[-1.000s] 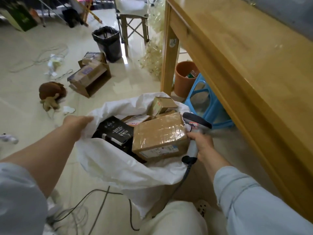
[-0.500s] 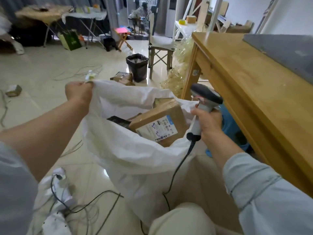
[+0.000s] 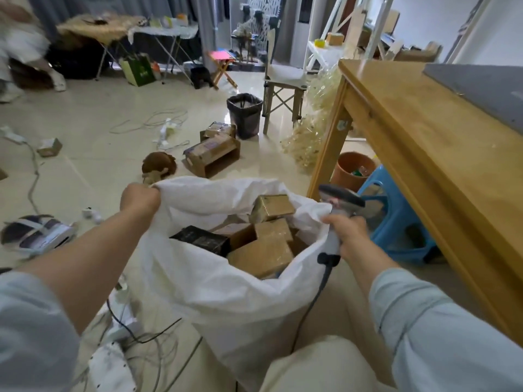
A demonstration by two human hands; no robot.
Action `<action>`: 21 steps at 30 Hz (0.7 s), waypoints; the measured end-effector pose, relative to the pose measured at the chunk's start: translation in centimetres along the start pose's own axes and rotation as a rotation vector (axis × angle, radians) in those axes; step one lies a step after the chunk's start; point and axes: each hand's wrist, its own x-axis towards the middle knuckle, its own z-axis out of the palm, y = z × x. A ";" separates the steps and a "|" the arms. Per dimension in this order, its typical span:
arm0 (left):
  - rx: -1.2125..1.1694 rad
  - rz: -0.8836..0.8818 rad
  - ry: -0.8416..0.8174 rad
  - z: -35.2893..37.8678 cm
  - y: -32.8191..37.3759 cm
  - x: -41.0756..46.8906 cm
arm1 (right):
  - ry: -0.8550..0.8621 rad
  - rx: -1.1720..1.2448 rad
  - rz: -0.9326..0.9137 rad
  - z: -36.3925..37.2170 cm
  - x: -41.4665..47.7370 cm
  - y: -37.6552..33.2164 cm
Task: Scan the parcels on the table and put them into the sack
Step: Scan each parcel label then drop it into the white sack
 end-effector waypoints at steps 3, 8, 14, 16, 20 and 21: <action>-0.028 0.097 0.083 -0.7 2.0 0.3 | -0.019 0.011 -0.148 0.4 0.0 -2.4; 0.124 -0.039 0.073 0.3 -1.2 -0.3 | -0.098 -0.111 -0.131 0.5 -1.1 -1.0; 0.355 -0.117 0.031 1.4 -3.3 -0.8 | -0.068 -0.383 0.067 -1.2 -0.7 2.6; 0.514 -0.062 0.102 1.6 -2.0 -0.9 | -0.079 -0.394 0.061 -2.0 -0.3 1.8; 0.642 0.193 0.084 3.7 1.7 -1.1 | -0.044 -0.427 -0.061 -3.2 0.6 -0.6; 0.678 0.247 0.044 4.5 2.5 -1.1 | -0.034 -0.428 -0.088 -3.2 0.9 -1.4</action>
